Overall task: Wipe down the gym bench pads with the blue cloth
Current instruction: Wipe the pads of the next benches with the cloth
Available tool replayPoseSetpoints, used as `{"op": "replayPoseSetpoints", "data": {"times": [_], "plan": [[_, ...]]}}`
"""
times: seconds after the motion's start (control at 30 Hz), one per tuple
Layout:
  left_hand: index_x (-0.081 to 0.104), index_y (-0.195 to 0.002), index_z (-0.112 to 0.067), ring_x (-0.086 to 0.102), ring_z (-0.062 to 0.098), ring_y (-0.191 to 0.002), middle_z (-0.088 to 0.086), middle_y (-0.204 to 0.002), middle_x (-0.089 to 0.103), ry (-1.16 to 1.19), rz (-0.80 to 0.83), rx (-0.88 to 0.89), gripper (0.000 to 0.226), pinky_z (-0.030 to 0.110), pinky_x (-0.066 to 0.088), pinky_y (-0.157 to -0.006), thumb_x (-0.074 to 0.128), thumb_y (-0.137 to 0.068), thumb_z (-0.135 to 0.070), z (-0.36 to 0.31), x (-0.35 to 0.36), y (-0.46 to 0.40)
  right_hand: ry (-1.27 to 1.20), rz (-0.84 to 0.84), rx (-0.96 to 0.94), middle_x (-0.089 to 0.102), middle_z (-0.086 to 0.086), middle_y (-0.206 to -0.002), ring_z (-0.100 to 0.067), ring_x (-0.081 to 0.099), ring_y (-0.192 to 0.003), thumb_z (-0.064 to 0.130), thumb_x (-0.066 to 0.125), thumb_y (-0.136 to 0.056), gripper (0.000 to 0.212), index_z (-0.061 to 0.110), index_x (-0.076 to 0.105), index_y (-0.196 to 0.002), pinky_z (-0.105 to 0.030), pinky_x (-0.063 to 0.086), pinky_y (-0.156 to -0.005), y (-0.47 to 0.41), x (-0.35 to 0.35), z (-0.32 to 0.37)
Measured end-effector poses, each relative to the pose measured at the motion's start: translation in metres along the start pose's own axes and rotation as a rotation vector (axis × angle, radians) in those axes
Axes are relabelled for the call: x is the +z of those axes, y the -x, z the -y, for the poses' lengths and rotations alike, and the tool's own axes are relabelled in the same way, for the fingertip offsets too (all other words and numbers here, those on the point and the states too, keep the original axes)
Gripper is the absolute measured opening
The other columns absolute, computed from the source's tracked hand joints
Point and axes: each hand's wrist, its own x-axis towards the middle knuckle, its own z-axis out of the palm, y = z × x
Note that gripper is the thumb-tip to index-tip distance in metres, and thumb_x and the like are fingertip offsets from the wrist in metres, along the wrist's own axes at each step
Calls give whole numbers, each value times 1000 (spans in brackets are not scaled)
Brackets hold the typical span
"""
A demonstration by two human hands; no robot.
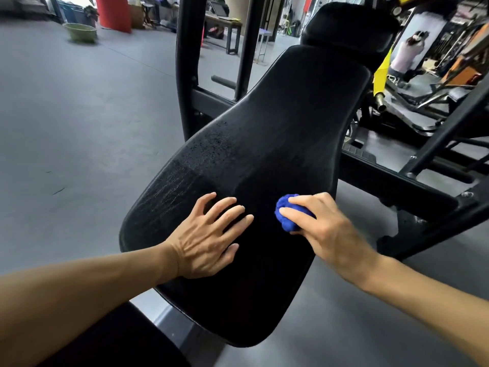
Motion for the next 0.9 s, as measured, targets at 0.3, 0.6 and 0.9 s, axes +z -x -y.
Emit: {"op": "replayPoseSetpoints", "data": {"times": [0.3,0.6,0.9], "plan": [[46,-153,-31,33,30,-150,3,-157,43,148,76,-17,60,62,23,-118,52,-95,-44,6,-6,-5,15,-57,148,60,-3,-114,-28,50,-96,5,70,-86,25,14,69,-109,-39,55,-71,-78,39,17],[51,-148,-33,34,27,-149,1,-153,47,206,89,-53,59,59,22,-119,53,-95,-60,5,-4,-8,16,-62,121,61,-2,-117,-29,53,-99,2,76,-81,36,15,70,-114,-43,58,-68,-20,7,-1],[50,-150,-32,35,29,-149,3,-153,47,197,60,-41,59,61,23,-119,53,-96,-56,6,-3,-6,-5,-56,169,60,-3,-118,-28,52,-101,7,82,-77,42,17,69,-116,-42,58,-73,-44,14,-8]]}}
